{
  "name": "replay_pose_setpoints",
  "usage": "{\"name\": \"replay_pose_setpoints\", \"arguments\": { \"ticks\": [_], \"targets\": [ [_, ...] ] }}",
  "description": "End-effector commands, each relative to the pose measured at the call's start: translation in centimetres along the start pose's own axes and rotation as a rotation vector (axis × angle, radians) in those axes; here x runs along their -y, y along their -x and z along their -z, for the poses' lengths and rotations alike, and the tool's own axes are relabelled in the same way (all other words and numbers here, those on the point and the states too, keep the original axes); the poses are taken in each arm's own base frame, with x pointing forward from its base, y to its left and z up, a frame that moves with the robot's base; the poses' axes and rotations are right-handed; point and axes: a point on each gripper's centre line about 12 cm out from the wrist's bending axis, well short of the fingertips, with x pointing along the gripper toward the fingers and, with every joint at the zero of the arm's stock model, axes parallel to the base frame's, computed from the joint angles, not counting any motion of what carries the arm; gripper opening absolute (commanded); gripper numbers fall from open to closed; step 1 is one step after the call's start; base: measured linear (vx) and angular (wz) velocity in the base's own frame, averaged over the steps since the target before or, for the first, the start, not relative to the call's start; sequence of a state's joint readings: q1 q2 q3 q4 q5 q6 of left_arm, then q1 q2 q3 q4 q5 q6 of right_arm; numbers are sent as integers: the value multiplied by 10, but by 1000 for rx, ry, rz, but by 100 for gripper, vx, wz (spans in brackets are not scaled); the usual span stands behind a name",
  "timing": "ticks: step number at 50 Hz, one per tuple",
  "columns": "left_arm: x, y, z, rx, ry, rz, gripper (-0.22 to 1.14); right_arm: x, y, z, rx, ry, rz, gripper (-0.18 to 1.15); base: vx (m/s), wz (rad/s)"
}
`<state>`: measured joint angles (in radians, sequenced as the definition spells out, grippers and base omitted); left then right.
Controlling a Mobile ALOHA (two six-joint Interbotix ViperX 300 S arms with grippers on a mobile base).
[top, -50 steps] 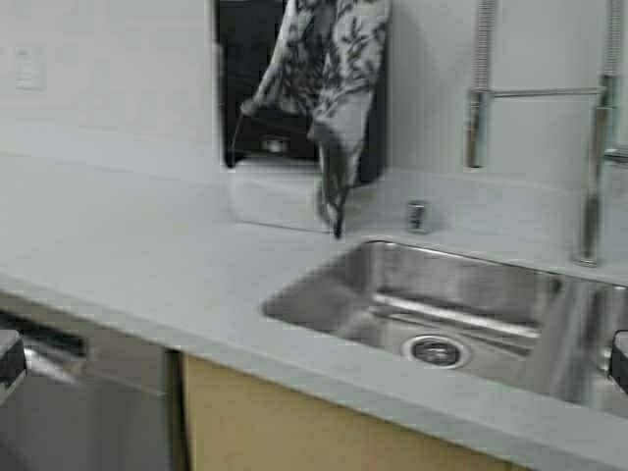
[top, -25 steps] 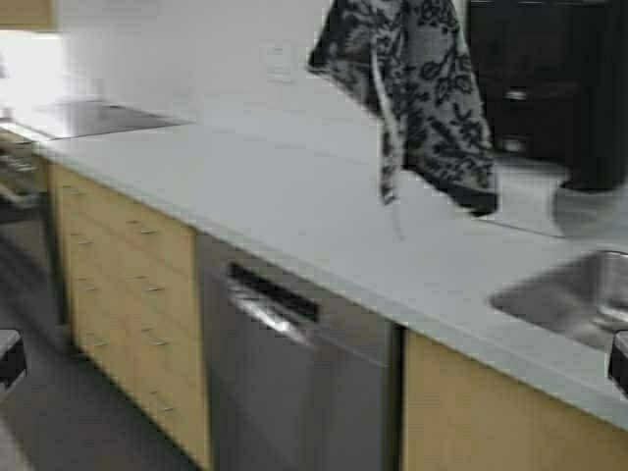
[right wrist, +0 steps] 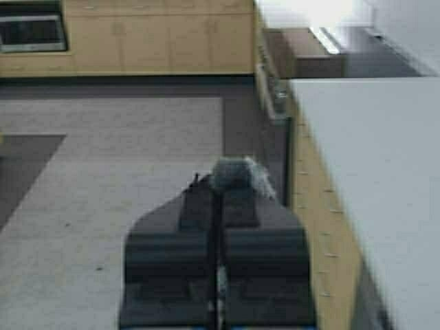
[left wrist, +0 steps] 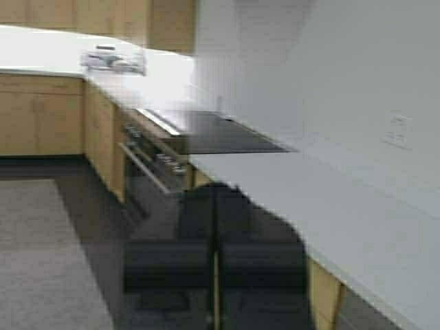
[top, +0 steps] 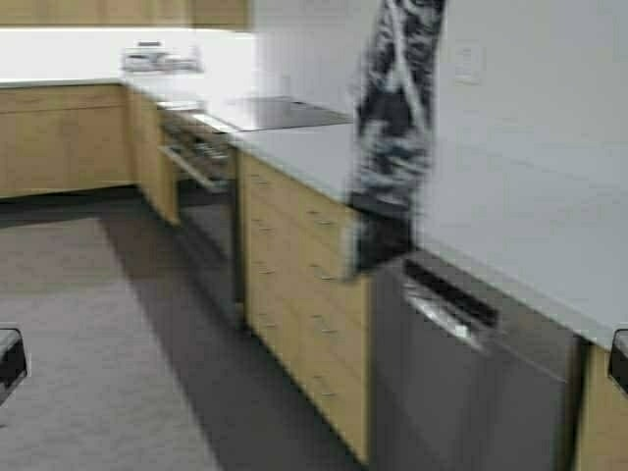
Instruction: Get the cloth and wipe up the spill under the wine glass
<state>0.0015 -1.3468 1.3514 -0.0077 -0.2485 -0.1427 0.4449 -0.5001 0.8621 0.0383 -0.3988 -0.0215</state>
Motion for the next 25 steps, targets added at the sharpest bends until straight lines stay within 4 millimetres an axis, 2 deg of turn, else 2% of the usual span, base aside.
{"name": "replay_pose_setpoints", "arguments": {
  "ticks": [1,15,25],
  "targets": [
    [1,-3,-7,17,3,1,2,2,1,-8,34,3,8,7,-3,59],
    [0,-3,-3,6,-2,-1,2,2,1,-12,49,2,8,7,-3,57],
    [0,-3,1,-9,-2,-3,2,3,2,-4,32,13,9,7,-2,49]
  ]
}}
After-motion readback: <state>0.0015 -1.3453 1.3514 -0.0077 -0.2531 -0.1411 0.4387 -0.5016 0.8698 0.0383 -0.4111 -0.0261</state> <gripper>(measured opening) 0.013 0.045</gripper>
